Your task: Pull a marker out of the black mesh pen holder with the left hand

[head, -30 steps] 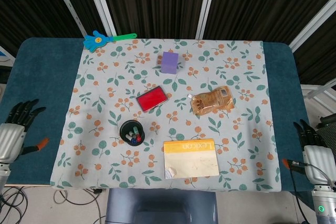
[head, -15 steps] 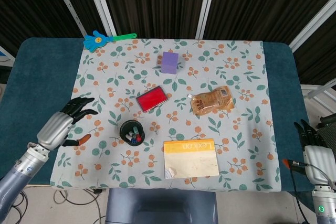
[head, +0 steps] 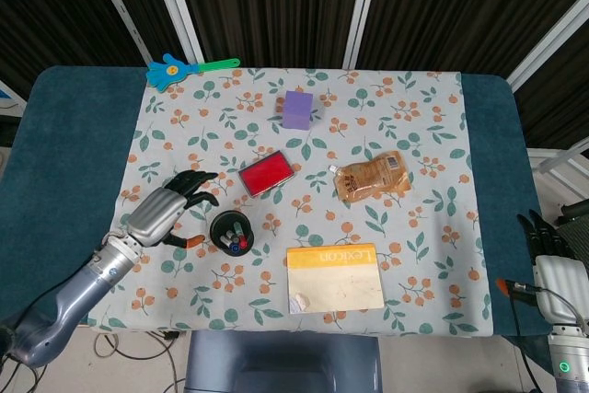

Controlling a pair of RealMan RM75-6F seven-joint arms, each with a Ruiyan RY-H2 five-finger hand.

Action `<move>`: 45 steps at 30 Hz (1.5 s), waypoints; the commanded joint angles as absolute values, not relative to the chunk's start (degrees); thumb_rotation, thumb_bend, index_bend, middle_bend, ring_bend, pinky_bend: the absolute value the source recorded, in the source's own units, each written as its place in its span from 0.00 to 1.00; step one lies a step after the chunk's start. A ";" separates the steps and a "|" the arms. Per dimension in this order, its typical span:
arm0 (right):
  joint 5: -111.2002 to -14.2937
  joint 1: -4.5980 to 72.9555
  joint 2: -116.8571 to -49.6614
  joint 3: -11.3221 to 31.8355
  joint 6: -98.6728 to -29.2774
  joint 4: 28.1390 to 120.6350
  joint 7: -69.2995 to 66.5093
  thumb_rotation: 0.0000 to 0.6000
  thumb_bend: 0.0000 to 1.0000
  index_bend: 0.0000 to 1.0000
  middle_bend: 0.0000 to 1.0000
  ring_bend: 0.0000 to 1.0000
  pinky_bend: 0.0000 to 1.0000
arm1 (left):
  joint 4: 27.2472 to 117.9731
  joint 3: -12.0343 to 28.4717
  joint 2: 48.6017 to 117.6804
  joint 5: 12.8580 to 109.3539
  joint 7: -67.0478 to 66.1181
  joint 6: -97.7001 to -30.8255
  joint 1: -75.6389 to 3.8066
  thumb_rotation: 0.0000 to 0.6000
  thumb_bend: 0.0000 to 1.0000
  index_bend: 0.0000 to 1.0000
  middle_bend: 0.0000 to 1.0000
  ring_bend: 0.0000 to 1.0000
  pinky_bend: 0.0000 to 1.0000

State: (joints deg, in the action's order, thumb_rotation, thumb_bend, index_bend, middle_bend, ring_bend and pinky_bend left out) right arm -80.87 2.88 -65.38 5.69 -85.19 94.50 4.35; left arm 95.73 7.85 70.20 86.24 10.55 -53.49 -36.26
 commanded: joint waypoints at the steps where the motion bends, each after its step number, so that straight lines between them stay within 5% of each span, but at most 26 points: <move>1: -80.82 2.88 -65.37 5.71 -85.17 94.50 4.33 1.00 0.06 0.04 0.02 0.09 0.19 | 95.31 7.43 70.91 85.91 9.89 -52.68 -37.00 1.00 0.19 0.34 0.05 0.00 0.00; 6: -80.78 2.88 -65.33 5.72 -85.10 94.49 4.23 1.00 0.06 0.04 0.02 0.09 0.19 | 94.87 7.22 72.11 85.22 9.86 -51.23 -38.51 1.00 0.26 0.37 0.06 0.00 0.00; 45: -80.47 2.86 -65.30 5.89 -85.07 94.49 4.16 1.00 0.06 0.04 0.02 0.09 0.19 | 90.96 5.21 77.90 81.95 8.18 -48.08 -43.08 1.00 0.32 0.46 0.07 0.00 0.00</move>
State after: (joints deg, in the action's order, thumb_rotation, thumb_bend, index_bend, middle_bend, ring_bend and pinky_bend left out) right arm -80.48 2.87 -65.30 5.89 -85.07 94.49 4.16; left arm 90.97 5.22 77.89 81.96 8.18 -48.08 -43.07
